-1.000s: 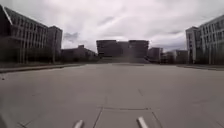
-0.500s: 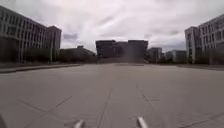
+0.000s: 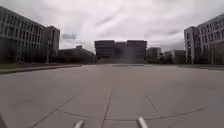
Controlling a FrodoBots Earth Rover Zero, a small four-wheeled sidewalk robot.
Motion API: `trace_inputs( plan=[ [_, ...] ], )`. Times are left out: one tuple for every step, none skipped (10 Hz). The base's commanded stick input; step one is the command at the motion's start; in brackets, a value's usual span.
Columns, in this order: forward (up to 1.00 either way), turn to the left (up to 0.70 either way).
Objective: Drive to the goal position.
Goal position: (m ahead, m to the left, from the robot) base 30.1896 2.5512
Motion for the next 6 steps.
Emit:
trace_inputs(
  plan=[
    [1.0, 0.0],
    [1.0, 0.0],
    [1.0, 0.0],
    [1.0, 0.0],
    [1.0, 0.0],
    [1.0, 0.0]
  ],
)
